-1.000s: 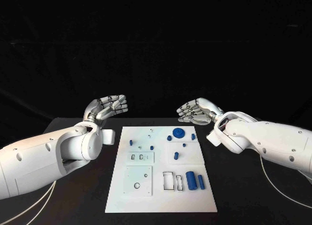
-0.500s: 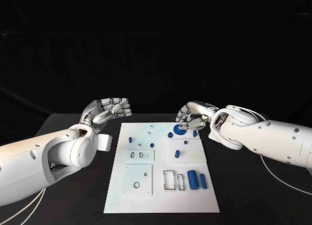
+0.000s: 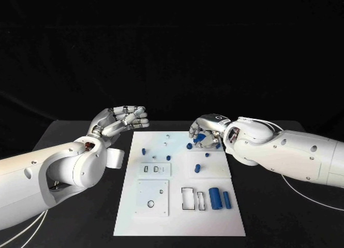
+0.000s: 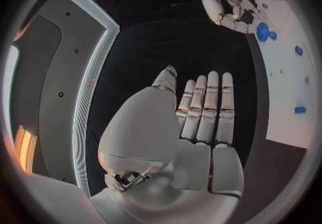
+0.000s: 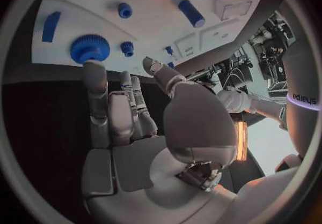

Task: Assemble the parts on the task board

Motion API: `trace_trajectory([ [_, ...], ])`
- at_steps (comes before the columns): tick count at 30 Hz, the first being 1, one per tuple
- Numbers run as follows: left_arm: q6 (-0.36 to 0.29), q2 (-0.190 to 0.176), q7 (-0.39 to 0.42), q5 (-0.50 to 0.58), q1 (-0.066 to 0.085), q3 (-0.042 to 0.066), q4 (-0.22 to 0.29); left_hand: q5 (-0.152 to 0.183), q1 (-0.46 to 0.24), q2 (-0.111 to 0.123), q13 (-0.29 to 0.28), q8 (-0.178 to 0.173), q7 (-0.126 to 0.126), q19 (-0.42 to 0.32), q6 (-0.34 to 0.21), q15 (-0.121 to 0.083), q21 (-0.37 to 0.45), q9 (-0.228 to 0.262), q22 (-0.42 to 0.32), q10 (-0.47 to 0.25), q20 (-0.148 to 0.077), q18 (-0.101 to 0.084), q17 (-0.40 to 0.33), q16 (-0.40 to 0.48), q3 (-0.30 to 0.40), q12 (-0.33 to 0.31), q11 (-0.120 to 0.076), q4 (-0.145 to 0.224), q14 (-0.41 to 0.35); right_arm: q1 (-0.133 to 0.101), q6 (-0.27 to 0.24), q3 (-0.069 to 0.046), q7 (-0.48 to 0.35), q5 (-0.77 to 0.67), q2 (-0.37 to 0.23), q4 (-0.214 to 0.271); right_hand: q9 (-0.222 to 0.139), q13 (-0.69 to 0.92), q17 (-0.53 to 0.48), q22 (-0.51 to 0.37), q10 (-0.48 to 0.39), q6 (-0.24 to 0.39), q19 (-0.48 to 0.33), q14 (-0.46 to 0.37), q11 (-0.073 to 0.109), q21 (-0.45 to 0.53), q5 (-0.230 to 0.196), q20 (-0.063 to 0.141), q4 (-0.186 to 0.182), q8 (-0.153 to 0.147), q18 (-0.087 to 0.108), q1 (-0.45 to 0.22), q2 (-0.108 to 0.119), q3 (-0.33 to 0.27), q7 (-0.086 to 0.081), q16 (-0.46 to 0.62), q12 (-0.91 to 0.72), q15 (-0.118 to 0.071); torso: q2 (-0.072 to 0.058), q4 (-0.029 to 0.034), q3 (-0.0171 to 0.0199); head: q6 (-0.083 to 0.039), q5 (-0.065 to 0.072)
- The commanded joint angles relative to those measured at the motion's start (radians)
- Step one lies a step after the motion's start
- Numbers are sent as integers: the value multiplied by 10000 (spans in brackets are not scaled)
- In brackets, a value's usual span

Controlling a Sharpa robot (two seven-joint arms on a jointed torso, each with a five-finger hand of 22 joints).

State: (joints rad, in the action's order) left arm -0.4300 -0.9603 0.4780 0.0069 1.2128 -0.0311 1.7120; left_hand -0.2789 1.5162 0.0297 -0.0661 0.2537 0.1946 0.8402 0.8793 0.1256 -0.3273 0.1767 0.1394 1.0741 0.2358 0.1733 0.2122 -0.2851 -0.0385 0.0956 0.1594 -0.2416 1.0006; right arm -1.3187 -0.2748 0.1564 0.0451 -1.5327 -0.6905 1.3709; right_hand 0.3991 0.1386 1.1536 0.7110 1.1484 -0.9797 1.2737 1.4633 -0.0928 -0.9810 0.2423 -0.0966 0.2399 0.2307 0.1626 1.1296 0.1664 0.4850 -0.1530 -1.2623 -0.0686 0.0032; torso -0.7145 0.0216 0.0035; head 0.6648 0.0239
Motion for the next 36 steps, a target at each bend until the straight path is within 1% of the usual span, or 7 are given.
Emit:
trace_trajectory([
  [1, 242, 0, 39, -18, 48, 13, 77, 38, -32, 65, -3, -44, 45, 63, -18, 10, 50, -1, -14, -17, -8, 70, 19, 66, 5, -65, 32, -68, -91, 5, 295, -3, 430, -720, 67, -64, 41, 27, 251, 477, -80, 27, 45, 426, -18, -384, 38, -95, -67, -65, -222, 3, 85, 14, -27, -273, 27, 47, -145, 42, -13, -19, 25],
  [4, 252, 0, 38, -17, 77, 14, 93, 39, -36, 66, -4, -48, 49, 58, -23, 15, 57, -1, -19, -21, -5, 69, 22, 77, 1, -74, 36, -72, -104, 14, 347, -3, 481, -772, 117, -94, 85, 46, 547, 1004, -85, 27, 127, 476, -26, -803, 43, -115, -84, -100, -281, 19, 77, 47, -34, -582, 26, 60, -173, 51, -21, -2, 30],
  [10, 267, -14, 31, -13, 138, 15, 91, 40, -40, 65, -4, -51, 51, 53, -26, 18, 63, 0, -23, -23, -3, 68, 24, 84, -2, -80, 39, -76, -114, 31, 485, -2, 582, -864, 233, -221, 152, 66, 906, 1641, -88, -8, 221, 530, -33, -1307, 115, -140, -110, -128, -354, 50, 50, 134, -32, -952, 27, 75, -229, 57, -38, -52, 45],
  [14, 283, -20, 15, -11, 161, 15, 89, 43, -47, 64, -6, -56, 55, 46, -31, 24, 73, 0, -31, -26, 1, 66, 27, 99, -7, -91, 43, -82, -131, 41, 552, -1, 633, -914, 286, -320, 176, 69, 993, 1790, -101, -19, 223, 540, -37, -1431, 129, -150, -131, -140, -367, 50, 36, 171, -34, -1052, 31, 83, -265, 70, -36, -76, 50],
  [17, 297, -27, 1, -9, 172, 15, 93, 47, -51, 64, -6, -58, 57, 41, -33, 27, 78, 1, -35, -28, 3, 65, 29, 106, -10, -96, 46, -86, -139, 55, 596, 0, 650, -936, 332, -385, 187, 71, 1049, 1871, -103, -30, 234, 548, -39, -1494, 130, -154, -145, -140, -377, 46, 26, 185, -33, -1105, 31, 86, -294, 59, -21, -92, 35],
  [23, 321, -43, -26, -5, 193, 15, 108, 62, -64, 58, -8, -64, 62, 30, -37, 36, 94, 3, -46, -33, 10, 63, 36, 128, -19, -113, 53, -98, -164, 74, 623, 1, 669, -950, 415, -451, 213, 79, 1150, 2039, -90, -53, 252, 563, -37, -1627, 125, -162, -186, -143, -394, 28, 5, 215, -27, -1208, 23, 89, -348, 50, -21, -134, 22],
  [36, 368, -52, -90, -4, 248, 15, 101, 82, -70, 57, -9, -70, 67, 19, -44, 44, 108, 4, -57, -39, 16, 61, 42, 148, -28, -129, 59, -105, -185, 88, 498, 1, 645, -895, 590, -522, 283, 114, 1345, 2401, 52, -92, 277, 587, -12, -1915, 105, -170, -334, -154, -428, -33, -49, 301, -1, -1425, -19, 81, -436, 45, -13, -146, 8],
])
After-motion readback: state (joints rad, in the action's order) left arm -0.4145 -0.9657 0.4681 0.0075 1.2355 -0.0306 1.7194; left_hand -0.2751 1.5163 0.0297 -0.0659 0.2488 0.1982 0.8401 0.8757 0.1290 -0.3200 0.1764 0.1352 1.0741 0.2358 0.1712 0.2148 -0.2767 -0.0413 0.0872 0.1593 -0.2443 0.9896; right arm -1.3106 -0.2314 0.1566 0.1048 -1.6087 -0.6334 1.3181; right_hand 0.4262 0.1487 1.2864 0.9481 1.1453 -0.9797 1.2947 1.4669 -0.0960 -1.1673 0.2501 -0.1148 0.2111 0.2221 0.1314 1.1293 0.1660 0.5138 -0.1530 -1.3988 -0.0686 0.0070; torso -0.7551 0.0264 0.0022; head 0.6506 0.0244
